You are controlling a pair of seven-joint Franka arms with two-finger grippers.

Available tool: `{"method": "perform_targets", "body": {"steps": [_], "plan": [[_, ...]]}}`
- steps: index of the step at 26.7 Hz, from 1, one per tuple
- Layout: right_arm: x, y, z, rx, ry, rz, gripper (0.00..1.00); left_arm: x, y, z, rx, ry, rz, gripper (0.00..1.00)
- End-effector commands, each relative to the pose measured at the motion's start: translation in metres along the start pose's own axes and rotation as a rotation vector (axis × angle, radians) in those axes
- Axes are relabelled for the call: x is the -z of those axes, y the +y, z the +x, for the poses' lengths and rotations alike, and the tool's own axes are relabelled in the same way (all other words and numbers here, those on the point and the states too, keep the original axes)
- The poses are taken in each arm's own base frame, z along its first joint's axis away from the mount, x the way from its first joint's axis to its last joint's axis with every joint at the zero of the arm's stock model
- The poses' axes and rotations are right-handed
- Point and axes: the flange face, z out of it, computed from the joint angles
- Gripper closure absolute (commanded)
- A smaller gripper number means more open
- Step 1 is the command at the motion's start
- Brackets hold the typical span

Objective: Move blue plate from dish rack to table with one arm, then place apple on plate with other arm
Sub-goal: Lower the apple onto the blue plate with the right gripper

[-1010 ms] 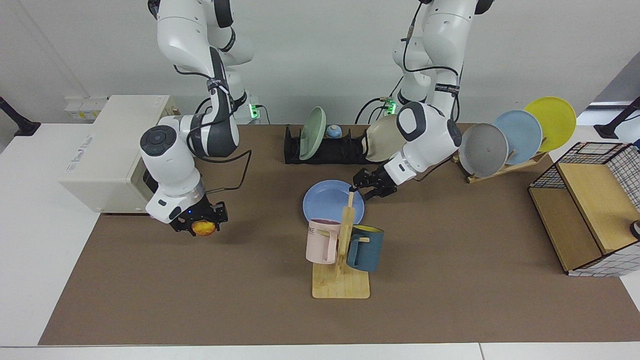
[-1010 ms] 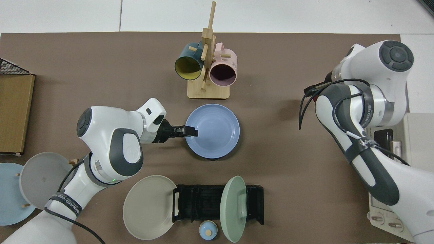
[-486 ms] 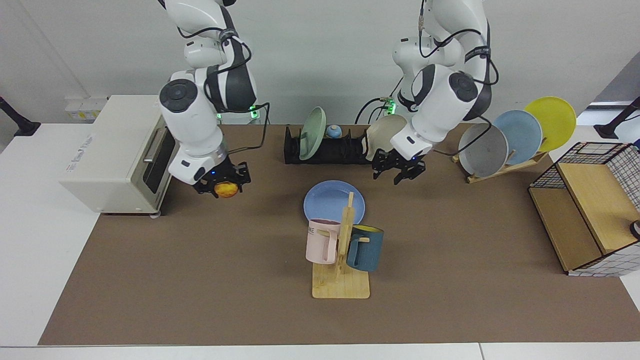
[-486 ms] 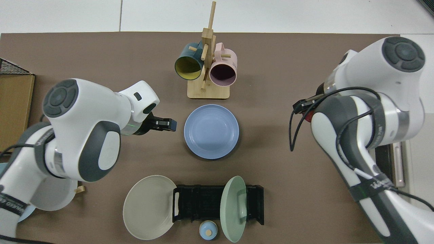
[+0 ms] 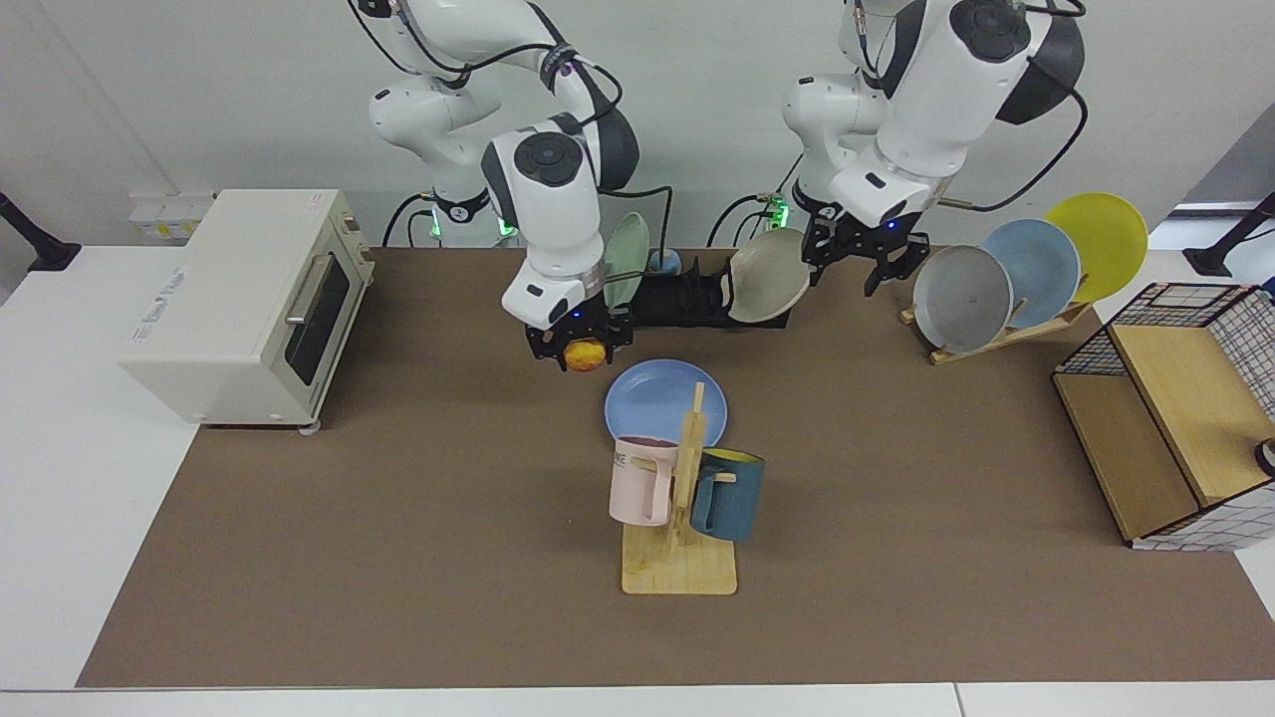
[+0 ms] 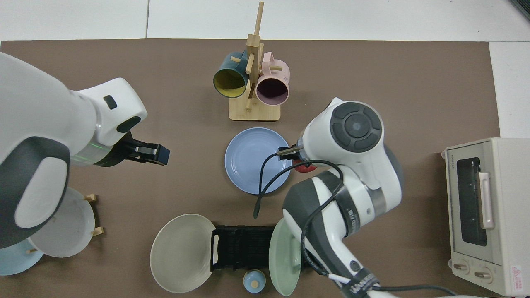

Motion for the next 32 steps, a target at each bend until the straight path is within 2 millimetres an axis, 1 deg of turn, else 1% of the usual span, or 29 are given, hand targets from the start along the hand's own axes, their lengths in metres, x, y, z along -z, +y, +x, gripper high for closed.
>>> {"method": "perform_targets", "body": {"steps": [1,3,4,5,6,8,9,10,13,15,16,19,21,23,25,29,31,32], "plan": [[-0.028,-0.042,-0.018,-0.089,0.040,0.032,0.95,0.026,-0.014,-0.006,0.031,-0.040,0.027,0.22],[-0.043,-0.066,-0.026,-0.114,0.039,0.032,0.95,0.031,-0.026,-0.008,0.050,-0.046,0.034,0.22],[-0.052,-0.078,-0.029,-0.124,0.043,0.034,0.94,0.036,-0.025,-0.011,0.049,-0.041,0.039,0.18],[-0.058,-0.084,-0.030,-0.123,0.048,0.033,0.94,0.043,-0.027,-0.015,0.048,-0.026,0.045,0.13],[-0.063,-0.086,-0.030,-0.120,0.050,0.033,0.94,0.047,-0.026,-0.018,0.048,-0.018,0.050,0.12],[-0.072,-0.087,-0.029,-0.119,0.048,0.027,0.94,0.052,-0.027,-0.020,0.048,-0.009,0.056,0.10],[-0.077,-0.088,-0.028,-0.120,0.053,0.029,0.94,0.053,-0.026,-0.021,0.048,-0.007,0.056,0.03],[-0.080,-0.089,-0.025,-0.122,0.067,0.035,0.93,0.053,-0.025,-0.023,0.050,-0.007,0.057,0.00],[-0.094,-0.091,-0.021,-0.128,0.093,0.044,0.93,0.055,-0.027,-0.023,0.052,-0.004,0.056,0.00],[-0.102,-0.091,-0.020,-0.125,0.093,0.041,0.90,0.056,-0.031,-0.024,0.067,-0.002,0.050,0.00],[-0.104,-0.091,-0.020,-0.120,0.091,0.039,0.90,0.055,-0.037,-0.024,0.077,-0.004,0.046,0.00],[-0.105,-0.089,-0.019,-0.127,0.087,0.042,0.90,0.056,-0.041,-0.024,0.087,-0.004,0.046,0.00],[-0.108,-0.089,-0.019,-0.132,0.081,0.049,0.86,0.057,-0.047,-0.025,0.099,-0.003,0.046,0.00],[-0.110,-0.092,-0.022,-0.120,0.076,0.047,0.86,0.057,-0.051,-0.025,0.107,-0.003,0.046,0.00],[-0.113,-0.095,-0.024,-0.114,0.072,0.045,0.84,0.059,-0.052,-0.026,0.111,0.000,0.046,0.00],[-0.117,-0.093,-0.026,-0.110,0.063,0.039,0.79,0.060,-0.053,-0.026,0.109,0.005,0.046,0.00],[-0.124,-0.094,-0.028,-0.109,0.056,0.033,0.78,0.061,-0.053,-0.026,0.111,0.005,0.047,0.00],[-0.125,-0.093,-0.026,-0.108,0.059,0.034,0.76,0.061,-0.053,-0.026,0.111,0.005,0.047,0.00]]}}
